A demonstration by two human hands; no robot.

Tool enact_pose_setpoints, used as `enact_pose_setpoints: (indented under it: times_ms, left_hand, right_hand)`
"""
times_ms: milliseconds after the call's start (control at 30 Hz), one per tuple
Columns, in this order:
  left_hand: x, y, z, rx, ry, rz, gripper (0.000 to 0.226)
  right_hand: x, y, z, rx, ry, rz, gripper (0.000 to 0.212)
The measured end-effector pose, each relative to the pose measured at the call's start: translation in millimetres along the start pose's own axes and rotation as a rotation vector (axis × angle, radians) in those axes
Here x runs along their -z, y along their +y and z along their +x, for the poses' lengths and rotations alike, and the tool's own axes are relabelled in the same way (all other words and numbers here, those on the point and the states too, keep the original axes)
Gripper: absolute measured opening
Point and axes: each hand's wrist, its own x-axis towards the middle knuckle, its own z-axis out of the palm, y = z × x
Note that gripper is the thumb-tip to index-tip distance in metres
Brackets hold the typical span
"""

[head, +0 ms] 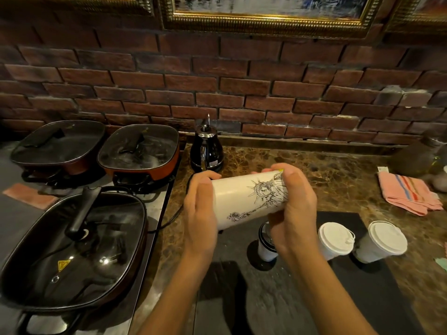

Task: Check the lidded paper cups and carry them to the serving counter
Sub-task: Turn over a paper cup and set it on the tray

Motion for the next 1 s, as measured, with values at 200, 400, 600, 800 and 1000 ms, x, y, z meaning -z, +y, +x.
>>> enact_pose_setpoints:
  times_ms: [200, 400, 600, 800, 1000]
  left_hand:
    - [10.0, 10.3, 7.1, 0.568, -0.156, -0.307, 0.039]
    - [2.7, 8.8, 1.1, 0.286, 0.007, -0.208, 0.031]
    - [3.1, -13.4, -10.3, -0.218, 0.020, 0.030, 0.031]
    - [14.0, 1.3, -5.9, 0.505, -0.077, -0.316, 0.035]
    - [12.7, 8.0, -5.0, 0.503, -0.091, -0.291, 0.035]
  right_hand:
    - [9.9, -18.0, 4.0, 0.207, -0.309, -0.249, 0.029]
    - [-1.8, -13.0, -4.3, 0.082, -0.176, 0.061, 0.012]
    - [-1.7, 1.0, -9.9, -0.158, 0.078, 0.145, 0.015]
    - [5.2, -16.2, -9.2, 0.197, -0.270, -0.343, 0.034]
    - [4.5, -15.6, -12.9, 0.183, -0.213, -0.181, 0.021]
